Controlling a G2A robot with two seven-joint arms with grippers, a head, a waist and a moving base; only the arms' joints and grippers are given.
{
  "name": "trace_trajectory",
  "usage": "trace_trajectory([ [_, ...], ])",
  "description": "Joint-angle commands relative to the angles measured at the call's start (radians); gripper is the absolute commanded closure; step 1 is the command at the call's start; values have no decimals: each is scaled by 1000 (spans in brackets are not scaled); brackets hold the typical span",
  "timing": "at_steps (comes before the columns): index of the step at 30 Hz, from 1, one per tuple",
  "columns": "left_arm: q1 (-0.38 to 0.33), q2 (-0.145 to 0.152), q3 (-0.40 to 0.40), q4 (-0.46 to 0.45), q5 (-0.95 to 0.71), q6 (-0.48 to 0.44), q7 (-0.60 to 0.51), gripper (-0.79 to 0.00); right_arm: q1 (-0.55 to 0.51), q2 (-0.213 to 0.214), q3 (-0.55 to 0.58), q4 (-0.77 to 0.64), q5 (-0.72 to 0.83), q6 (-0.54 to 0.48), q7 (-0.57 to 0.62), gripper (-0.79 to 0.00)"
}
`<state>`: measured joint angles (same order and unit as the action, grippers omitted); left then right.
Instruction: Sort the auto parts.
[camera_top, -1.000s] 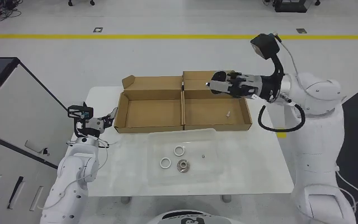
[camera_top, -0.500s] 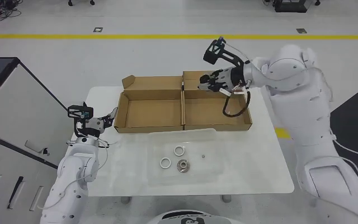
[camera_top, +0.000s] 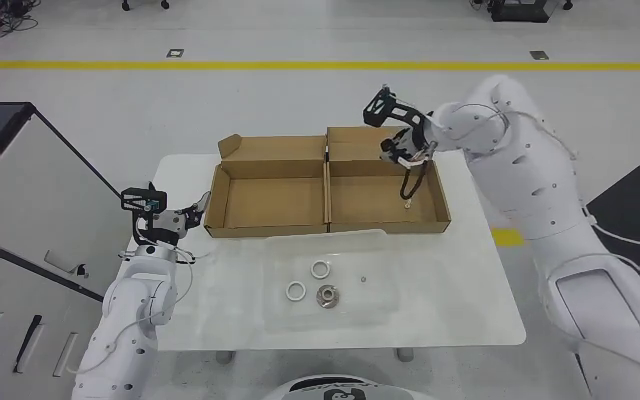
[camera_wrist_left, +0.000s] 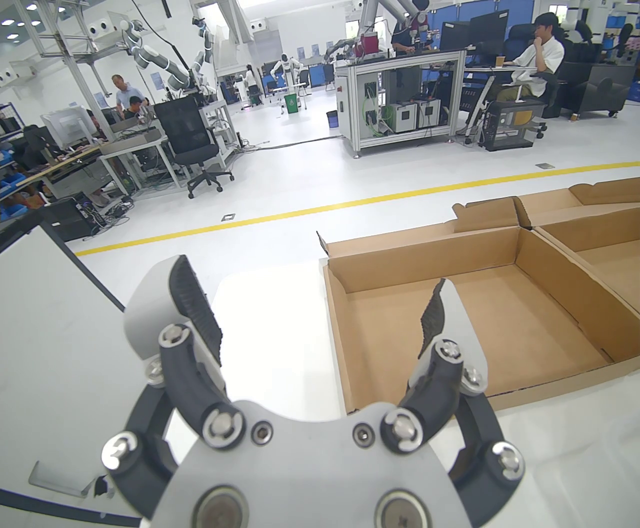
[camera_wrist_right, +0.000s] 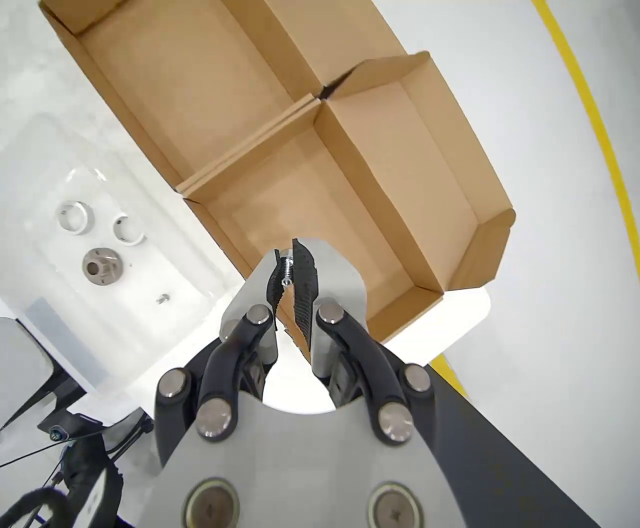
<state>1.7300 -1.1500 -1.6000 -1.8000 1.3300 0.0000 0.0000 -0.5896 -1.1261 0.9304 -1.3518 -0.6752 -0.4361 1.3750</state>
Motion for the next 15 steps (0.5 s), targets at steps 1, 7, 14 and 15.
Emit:
trace_trajectory([
  [1,0,0,0,0,0,0,0,-785,4,-3,-17,19,-24,9,-8,0],
  [7,0,0,0,0,0,0,0,-785,15,-15,-78,73,-119,36,-59,0],
  [14,0,0,0,0,0,0,0,-785,13,-22,-100,96,-124,44,-86,0],
  [15,0,0,0,0,0,0,0,-785,13,-22,-100,96,-124,44,-86,0],
])
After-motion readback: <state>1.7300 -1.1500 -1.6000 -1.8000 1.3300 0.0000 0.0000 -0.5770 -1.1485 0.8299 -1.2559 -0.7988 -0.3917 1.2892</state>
